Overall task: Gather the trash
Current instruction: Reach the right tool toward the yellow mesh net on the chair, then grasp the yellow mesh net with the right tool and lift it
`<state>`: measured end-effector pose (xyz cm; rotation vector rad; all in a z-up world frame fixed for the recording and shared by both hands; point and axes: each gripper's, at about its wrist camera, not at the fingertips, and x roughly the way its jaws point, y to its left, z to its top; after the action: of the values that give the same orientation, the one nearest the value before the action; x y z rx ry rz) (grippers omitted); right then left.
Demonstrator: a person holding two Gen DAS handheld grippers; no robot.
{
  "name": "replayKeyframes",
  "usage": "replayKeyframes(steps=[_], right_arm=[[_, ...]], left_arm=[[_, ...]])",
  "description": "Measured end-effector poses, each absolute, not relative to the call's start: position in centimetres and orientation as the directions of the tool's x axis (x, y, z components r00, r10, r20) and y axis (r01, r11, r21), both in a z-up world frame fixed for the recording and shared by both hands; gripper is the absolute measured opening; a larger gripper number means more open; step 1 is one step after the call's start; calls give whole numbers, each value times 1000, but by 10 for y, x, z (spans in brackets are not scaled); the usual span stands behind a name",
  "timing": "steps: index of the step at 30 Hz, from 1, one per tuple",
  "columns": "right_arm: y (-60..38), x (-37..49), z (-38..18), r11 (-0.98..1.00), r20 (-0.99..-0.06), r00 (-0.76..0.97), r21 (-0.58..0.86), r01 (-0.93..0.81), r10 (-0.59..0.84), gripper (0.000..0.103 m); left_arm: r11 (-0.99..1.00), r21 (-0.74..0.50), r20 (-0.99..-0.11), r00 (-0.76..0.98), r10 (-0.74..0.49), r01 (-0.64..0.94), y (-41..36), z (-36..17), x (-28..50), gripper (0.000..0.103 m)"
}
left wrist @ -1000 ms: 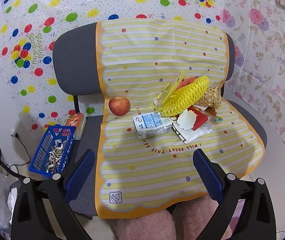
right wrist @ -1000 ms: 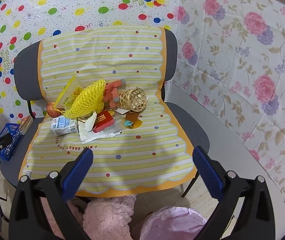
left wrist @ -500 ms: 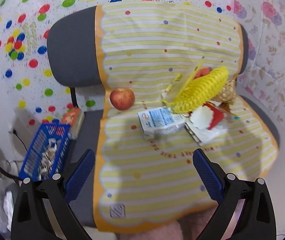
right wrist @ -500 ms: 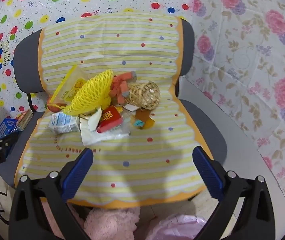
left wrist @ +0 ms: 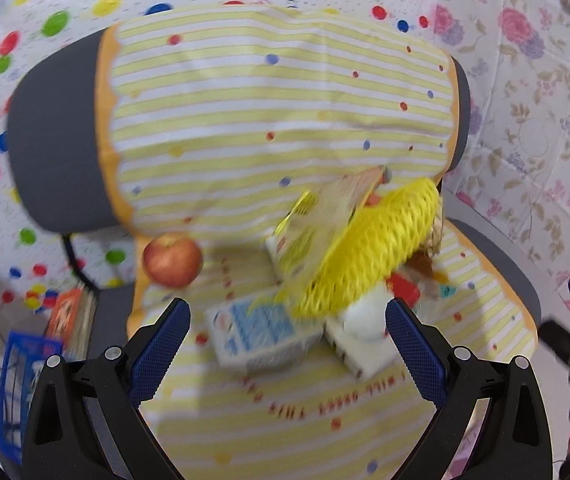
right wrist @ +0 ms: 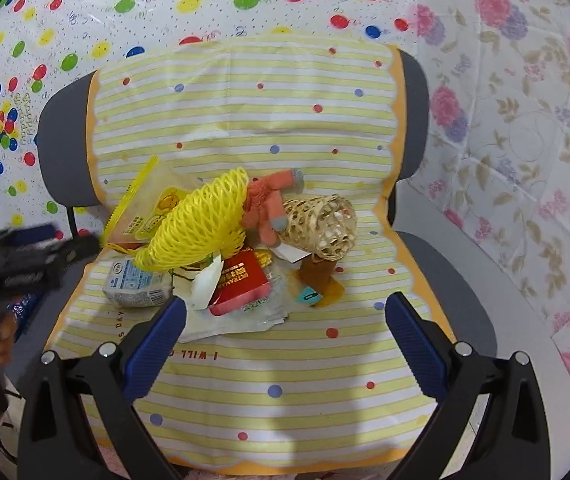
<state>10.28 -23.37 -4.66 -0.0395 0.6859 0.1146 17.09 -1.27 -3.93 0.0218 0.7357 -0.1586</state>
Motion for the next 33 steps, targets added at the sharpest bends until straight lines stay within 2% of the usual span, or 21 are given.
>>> replayKeyframes(steps=[5, 8, 9, 10, 12, 14, 18, 19, 20, 22, 23, 25, 29, 31, 33], right_arm=[[-228, 108, -50, 991, -638, 769, -61, -118, 52, 97], [-229, 114, -55, 989, -655, 754, -74, -127, 47, 97], [-228, 115, -56, 989, -659, 751, -78, -128, 45, 97], [-227, 116, -58, 988, -661, 749, -84, -127, 40, 97], [-226, 118, -60, 987, -665, 746, -91, -130, 38, 97], [-225, 120, -62, 987, -669, 742, -96, -130, 32, 97], [-221, 125, -63, 986, -676, 737, -106, -128, 23, 97], [-219, 126, -62, 986, -674, 738, -111, -127, 19, 97], [-219, 127, -61, 985, -673, 740, -115, -127, 17, 95], [-217, 127, -58, 985, -664, 748, -110, -132, 26, 76], [-216, 127, -56, 986, -662, 749, -102, -134, 33, 72], [-216, 129, -52, 987, -654, 753, -52, -150, 80, 52], [-212, 138, -45, 986, -644, 748, 66, -153, 159, 52], [-205, 146, -45, 984, -643, 746, 89, -156, 176, 67], [-195, 156, -45, 979, -641, 740, 121, -163, 202, 73]], left_arm=[[987, -14, -663, 737, -130, 162, -24, -42, 204, 91], [980, -28, -655, 737, -167, 197, -28, -42, 216, 90], [977, -17, -650, 741, -172, 212, -32, -42, 219, 79], [976, -4, -649, 741, -169, 219, -35, -42, 222, 63], [975, 8, -659, 735, -162, 222, -39, -44, 228, 60], [975, -4, -665, 727, -170, 224, -38, -45, 233, 52], [968, -24, -667, 718, -201, 249, -31, -47, 229, 12], [968, -23, -665, 719, -203, 252, -29, -48, 226, 9], [969, -18, -664, 722, -197, 248, -26, -48, 223, 7], [973, -12, -645, 742, -183, 229, -15, -47, 211, 3], [976, -14, -634, 753, -176, 217, -9, -46, 205, 3], [983, -30, -605, 780, -160, 179, 9, -42, 189, 2], [990, -59, -572, 809, -137, 125, 35, -38, 166, 2], [992, -69, -558, 820, -129, 109, 44, -37, 156, 2], [990, -92, -547, 825, -138, 105, 53, -39, 145, 2]])
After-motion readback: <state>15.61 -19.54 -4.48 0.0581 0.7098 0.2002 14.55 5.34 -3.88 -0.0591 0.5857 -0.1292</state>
